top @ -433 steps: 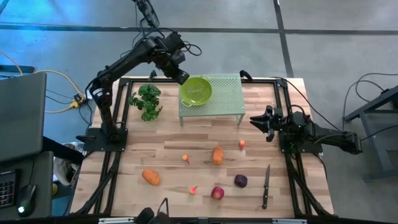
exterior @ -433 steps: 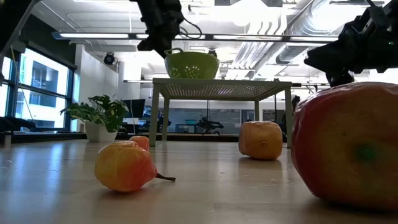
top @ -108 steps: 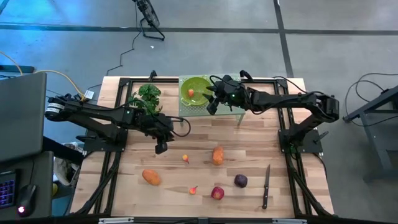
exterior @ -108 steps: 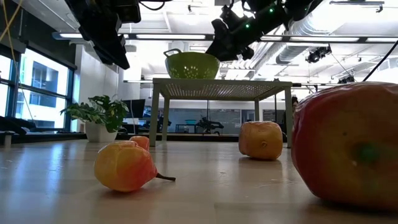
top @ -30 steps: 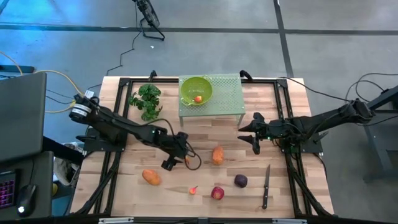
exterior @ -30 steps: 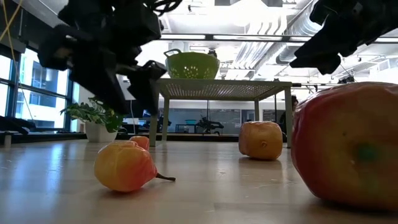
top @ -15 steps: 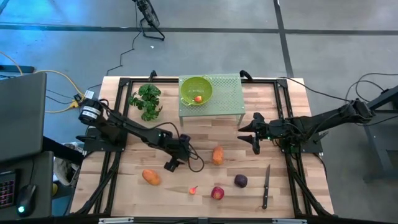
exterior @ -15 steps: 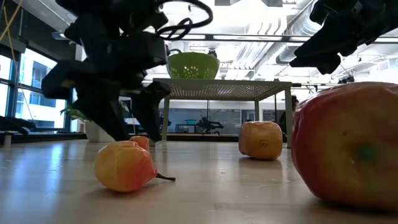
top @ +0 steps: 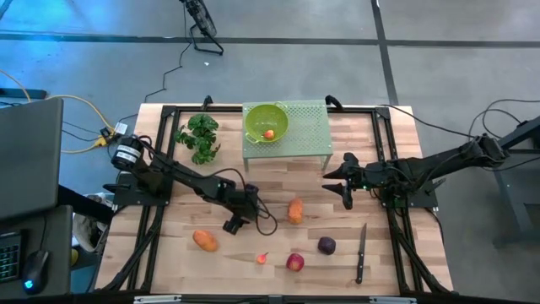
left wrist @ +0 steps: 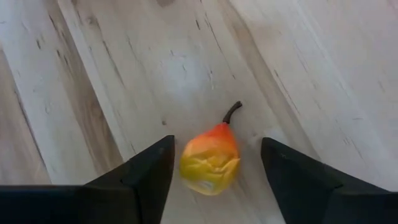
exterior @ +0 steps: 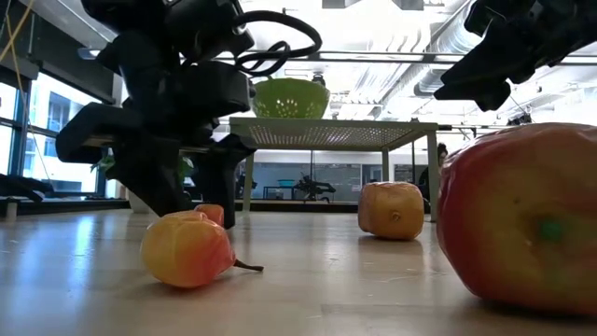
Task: Pick & Place Fruit
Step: Put the top orange pear into the green strainer bowl on the shelf
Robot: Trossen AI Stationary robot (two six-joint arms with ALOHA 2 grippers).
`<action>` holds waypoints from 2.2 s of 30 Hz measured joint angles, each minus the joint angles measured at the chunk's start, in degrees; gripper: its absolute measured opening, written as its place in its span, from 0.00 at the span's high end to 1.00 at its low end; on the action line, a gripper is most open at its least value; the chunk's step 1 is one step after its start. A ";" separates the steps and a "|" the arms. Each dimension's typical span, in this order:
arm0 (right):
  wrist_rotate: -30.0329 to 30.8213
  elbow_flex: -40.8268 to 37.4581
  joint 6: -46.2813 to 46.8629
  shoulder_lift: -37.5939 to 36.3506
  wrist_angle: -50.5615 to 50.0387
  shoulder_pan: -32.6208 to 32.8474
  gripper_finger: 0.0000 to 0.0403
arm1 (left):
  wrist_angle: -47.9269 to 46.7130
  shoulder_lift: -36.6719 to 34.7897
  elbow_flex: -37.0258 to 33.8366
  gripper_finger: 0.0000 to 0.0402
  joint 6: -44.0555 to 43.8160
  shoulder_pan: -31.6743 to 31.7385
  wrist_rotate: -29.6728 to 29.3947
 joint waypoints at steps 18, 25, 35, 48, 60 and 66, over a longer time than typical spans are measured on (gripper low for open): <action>0.00 0.00 0.22 0.00 0.10 0.00 0.60 | -0.14 -0.34 -0.02 0.74 -2.06 0.03 -0.37; -0.13 0.02 0.22 0.00 0.13 0.00 0.60 | -0.30 -3.34 -0.04 0.74 -2.36 0.04 -0.33; -0.22 0.02 3.00 0.00 0.13 0.00 0.60 | -0.62 -10.65 1.14 0.74 -2.12 0.04 -2.55; -0.22 0.02 4.07 0.02 0.13 -0.02 0.60 | -5.23 -16.09 10.01 0.74 2.50 1.13 -17.27; -0.22 0.02 4.05 0.02 0.13 -0.02 0.60 | -14.70 -16.09 24.01 0.74 2.43 9.43 -18.32; -0.21 0.02 4.05 0.02 0.11 -0.02 0.60 | -16.33 -16.09 28.66 0.74 2.62 13.71 -18.29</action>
